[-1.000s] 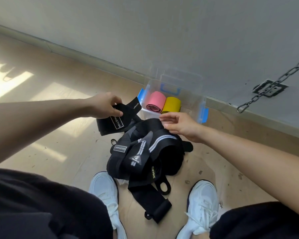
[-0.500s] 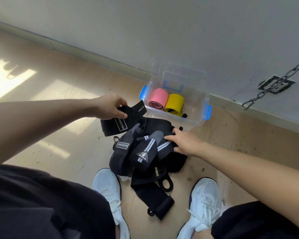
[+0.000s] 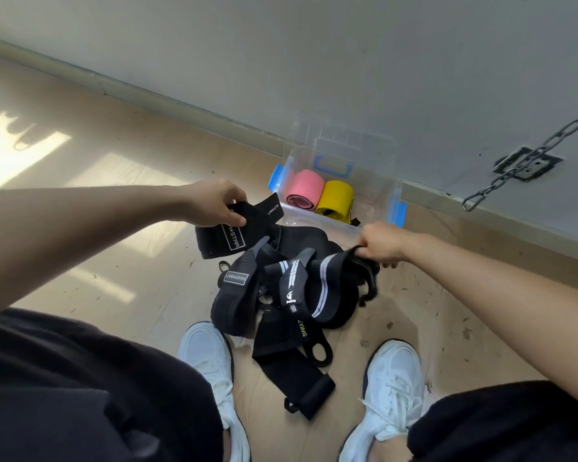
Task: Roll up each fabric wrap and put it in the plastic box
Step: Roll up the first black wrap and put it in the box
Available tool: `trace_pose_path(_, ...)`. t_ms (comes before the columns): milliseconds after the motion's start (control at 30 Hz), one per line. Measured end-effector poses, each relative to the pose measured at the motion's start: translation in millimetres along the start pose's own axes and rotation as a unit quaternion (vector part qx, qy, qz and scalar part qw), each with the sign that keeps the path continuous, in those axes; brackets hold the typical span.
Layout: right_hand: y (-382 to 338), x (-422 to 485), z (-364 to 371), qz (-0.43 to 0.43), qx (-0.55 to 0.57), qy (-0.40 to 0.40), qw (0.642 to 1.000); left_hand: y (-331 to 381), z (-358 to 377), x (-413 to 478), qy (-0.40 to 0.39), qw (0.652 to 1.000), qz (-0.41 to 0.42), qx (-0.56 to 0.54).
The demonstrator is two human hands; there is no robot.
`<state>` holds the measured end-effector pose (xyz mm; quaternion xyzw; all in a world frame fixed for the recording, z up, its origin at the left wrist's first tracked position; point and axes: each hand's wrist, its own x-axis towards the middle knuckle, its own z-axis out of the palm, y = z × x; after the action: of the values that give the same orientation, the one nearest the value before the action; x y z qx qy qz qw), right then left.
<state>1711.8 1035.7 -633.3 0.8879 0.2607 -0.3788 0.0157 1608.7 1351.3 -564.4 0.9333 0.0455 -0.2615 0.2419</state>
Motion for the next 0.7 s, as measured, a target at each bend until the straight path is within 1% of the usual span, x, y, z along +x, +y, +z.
trace_pose_path(100, 30, -5, 12, 0.039, -0.107, -0.009, 0.993, 3, 0, -1, 0.002, 1.000, 0.006, 0.003)
trace_pose_path(200, 59, -9, 21, 0.089, -0.151, -0.030, 0.984, 6, 0, -1, -0.013, 1.000, 0.011, -0.007)
trace_pose_path(267, 64, -8, 24, 0.081, -0.150, -0.030, 0.985, 7, 0, -2, -0.026, 0.999, 0.013, -0.014)
trace_pose_path(333, 49, -6, 21, 0.022, -0.108, 0.023, 0.994, 9, 0, -2, -0.031, 0.999, 0.014, -0.009)
trace_pose_path(400, 19, -8, 23, -0.069, -0.032, 0.097, 0.992, 11, 0, -2, -0.026, 1.000, 0.011, -0.002)
trace_pose_path(433, 1, -11, 28, -0.127, 0.005, 0.123, 0.984, 11, -1, -2, -0.021, 1.000, 0.008, 0.000)
trace_pose_path(500, -33, -16, 51, -0.245, 0.015, 0.149, 0.958, 10, -1, -3, -0.014, 1.000, 0.002, 0.000)
trace_pose_path(533, -47, -17, 66, -0.298, -0.014, 0.146, 0.943, 8, 0, -3, -0.016, 1.000, 0.000, -0.011)
trace_pose_path(600, -67, -15, 95, -0.396, -0.115, 0.132, 0.901, 2, 1, -5, -0.028, 0.997, -0.009, -0.068)
trace_pose_path(633, -73, -13, 105, -0.416, -0.175, 0.119, 0.884, -1, 2, -7, -0.034, 0.994, -0.014, -0.099)
trace_pose_path(700, -69, -5, 117, -0.387, -0.280, 0.101, 0.873, -6, 3, -9, -0.038, 0.988, -0.020, -0.148)
